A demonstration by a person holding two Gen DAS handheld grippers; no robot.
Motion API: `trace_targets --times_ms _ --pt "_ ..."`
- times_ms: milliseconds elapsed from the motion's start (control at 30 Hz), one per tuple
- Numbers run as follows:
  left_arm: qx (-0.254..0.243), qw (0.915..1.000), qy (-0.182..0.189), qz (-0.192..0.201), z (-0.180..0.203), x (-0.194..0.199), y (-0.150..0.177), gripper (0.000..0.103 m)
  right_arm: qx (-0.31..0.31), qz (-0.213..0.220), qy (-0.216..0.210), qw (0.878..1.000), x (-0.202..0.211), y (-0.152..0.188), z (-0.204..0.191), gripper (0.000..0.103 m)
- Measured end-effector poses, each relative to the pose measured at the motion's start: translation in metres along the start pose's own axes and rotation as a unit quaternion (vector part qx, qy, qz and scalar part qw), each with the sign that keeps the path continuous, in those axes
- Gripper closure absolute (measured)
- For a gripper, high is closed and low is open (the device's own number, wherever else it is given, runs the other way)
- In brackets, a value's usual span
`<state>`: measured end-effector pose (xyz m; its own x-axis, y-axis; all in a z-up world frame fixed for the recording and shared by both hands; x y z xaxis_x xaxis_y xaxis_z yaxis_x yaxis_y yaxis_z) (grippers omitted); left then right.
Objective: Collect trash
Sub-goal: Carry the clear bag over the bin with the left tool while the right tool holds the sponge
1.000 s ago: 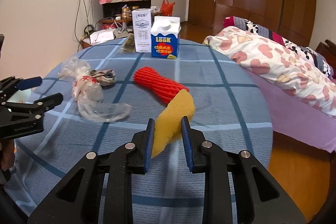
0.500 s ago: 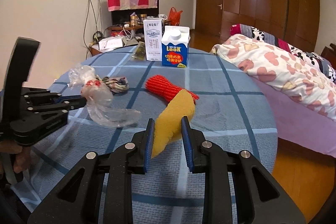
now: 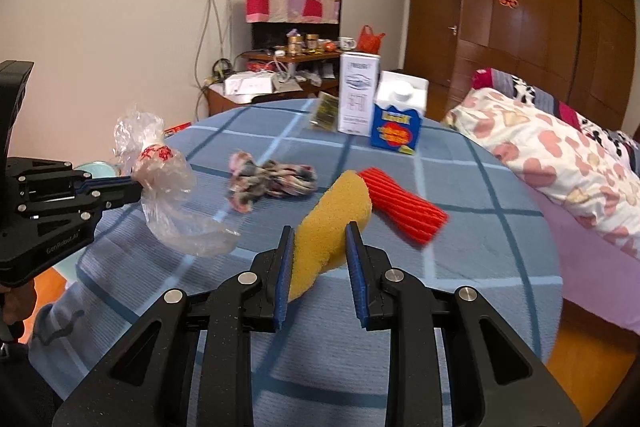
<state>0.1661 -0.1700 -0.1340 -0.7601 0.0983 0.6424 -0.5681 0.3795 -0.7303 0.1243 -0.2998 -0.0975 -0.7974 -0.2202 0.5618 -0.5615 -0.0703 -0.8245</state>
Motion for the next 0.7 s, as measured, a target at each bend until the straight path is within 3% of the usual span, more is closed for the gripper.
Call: trace_targets --times_ms 700 --pt "0.038 0.9972 -0.065 -0.002 -0.097 0.026 0.035 0.099 0.064 -0.003 -0.074 0.995 -0.042 -0.031 -0.102 0.076"
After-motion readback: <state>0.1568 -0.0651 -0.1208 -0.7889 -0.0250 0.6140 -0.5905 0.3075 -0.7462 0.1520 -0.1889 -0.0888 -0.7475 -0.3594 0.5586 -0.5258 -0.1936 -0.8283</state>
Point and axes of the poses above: each gripper's, at about its wrist camera, not at the fingertips, and x roughly against the way its jaws point, z to its right, y to its underside, the point moved 7 cm from there along -x, roughly the way its jaws point, and after that the axes turned 9 degrees about -y, right-handed, at the moved point
